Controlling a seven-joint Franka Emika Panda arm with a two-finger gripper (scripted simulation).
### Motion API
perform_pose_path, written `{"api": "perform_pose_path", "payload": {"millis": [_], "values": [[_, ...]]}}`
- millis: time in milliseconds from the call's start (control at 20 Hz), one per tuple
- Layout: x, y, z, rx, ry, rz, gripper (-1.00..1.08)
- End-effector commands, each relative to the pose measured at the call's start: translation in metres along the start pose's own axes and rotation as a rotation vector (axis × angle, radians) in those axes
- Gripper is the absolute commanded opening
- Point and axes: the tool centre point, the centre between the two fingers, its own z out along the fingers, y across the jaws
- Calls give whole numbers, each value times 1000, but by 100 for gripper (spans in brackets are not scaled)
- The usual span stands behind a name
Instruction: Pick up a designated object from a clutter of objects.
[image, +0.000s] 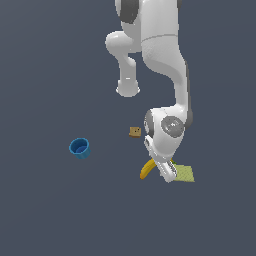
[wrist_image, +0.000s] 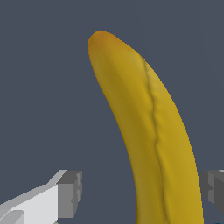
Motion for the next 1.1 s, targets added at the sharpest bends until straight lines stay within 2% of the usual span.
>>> {"api": "perform_pose_path", "payload": {"millis": [0, 50, 100, 700, 1050], "values": [[0, -1, 3, 2, 0, 0, 100], [0, -1, 4, 2, 0, 0, 100], [0, -1, 4, 2, 0, 0, -100], [0, 0, 2, -1, 0, 0, -100], [3, 4, -17, -1, 0, 0, -100]]}}
